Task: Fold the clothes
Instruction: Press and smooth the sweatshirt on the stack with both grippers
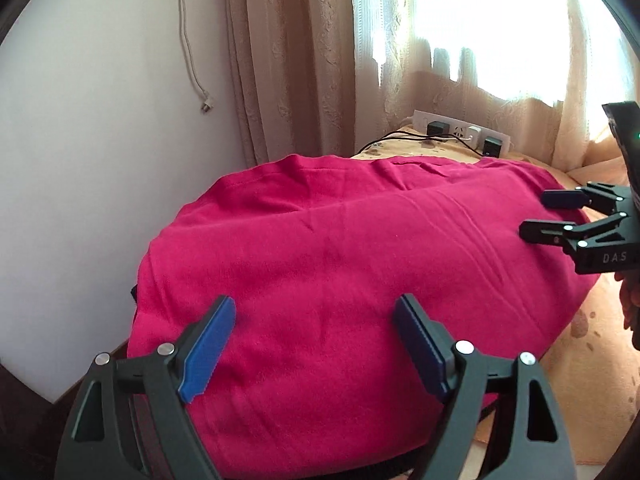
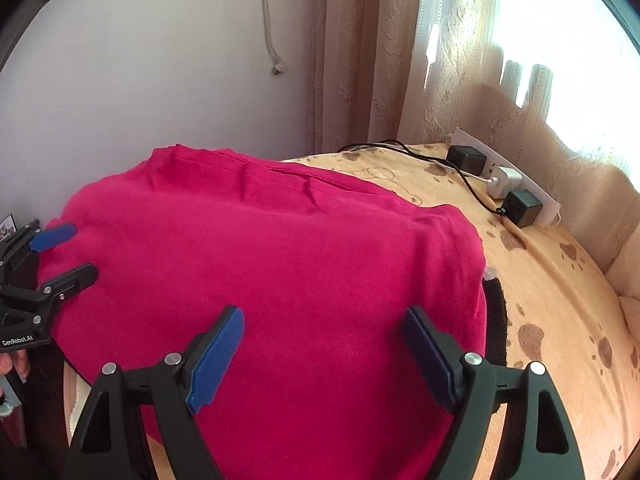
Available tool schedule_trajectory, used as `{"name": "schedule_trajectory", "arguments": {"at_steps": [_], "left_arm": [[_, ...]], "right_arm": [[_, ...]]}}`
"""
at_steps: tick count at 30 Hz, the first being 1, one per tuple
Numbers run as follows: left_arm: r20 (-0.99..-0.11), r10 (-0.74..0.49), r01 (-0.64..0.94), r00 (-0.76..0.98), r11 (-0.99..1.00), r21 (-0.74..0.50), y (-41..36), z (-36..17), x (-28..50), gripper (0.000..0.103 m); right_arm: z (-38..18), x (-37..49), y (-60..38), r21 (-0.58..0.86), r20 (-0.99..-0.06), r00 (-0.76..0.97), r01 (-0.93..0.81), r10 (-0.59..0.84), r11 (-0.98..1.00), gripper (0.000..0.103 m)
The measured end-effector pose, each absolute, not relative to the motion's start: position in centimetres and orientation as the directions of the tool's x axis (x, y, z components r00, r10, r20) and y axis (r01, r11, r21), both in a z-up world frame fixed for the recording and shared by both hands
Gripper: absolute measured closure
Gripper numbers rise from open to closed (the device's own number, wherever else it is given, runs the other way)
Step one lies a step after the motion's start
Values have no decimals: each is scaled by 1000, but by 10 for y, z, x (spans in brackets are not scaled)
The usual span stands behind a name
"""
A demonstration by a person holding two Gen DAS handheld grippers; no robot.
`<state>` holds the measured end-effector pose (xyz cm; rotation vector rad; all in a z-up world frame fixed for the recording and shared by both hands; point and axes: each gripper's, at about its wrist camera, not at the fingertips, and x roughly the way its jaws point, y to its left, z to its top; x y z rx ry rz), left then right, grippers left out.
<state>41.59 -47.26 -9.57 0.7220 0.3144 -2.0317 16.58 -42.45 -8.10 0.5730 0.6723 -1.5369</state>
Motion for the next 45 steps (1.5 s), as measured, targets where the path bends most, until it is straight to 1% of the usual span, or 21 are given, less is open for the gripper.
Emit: {"name": "schedule_trajectory", "arguments": {"at_steps": [2,6,10,12,15,19,20,22,25,27,31,35,38,40,45], "left_arm": [[-587,-706,854,-397,-518,47,-470,-99,419,18],[-553,-741,863,-381,-499,73,-463,-104,418,18],[-569,-728,861,-383,-504,65,-465,-101,421,18],[-583,-721,864,-375,-500,63,-462,-98,423,18],[-586,-726,862,-360,-499,89,-451,-97,425,17],[-585,-733,861,-347,-496,110,-439,-104,428,18],[-587,-732,864,-345,-492,106,-439,-106,428,18],[-589,-732,871,-343,-483,93,-439,-107,429,18],[-598,-733,879,-323,-467,98,-437,-106,428,18],[-606,-735,887,-305,-451,100,-437,-104,427,17],[-625,-738,909,-256,-404,105,-438,-100,422,17],[-629,-749,921,-210,-366,129,-436,-97,416,17],[-631,-749,923,-203,-362,133,-437,-95,414,17],[-637,-744,925,-204,-360,124,-439,-95,414,16],[-643,-737,926,-208,-361,114,-440,-95,415,16]], "right_arm": [[-86,173,-427,-134,-700,-105,991,-706,-14,16],[-89,173,-423,-153,-671,-113,988,-733,-13,15],[-85,170,-417,-133,-680,-88,991,-728,4,15],[-76,170,-405,-113,-669,-85,994,-738,-12,15],[-71,175,-378,-147,-640,-111,989,-760,-21,15],[-96,174,-362,-209,-692,-160,978,-704,-18,15],[-102,170,-363,-183,-708,-146,983,-691,-20,14],[-114,160,-364,-126,-739,-112,992,-664,-27,7],[-122,133,-372,75,-781,12,994,-625,-74,1],[-120,127,-369,115,-773,30,989,-634,-93,1],[-100,140,-356,1,-727,-85,992,-682,-125,1],[-65,147,-344,-55,-630,-150,987,-762,-148,1],[-42,151,-344,-46,-570,-143,989,-809,-143,1],[-31,154,-348,-30,-549,-121,992,-827,-125,1],[-38,171,-376,-54,-575,-91,996,-813,-74,1]]}}
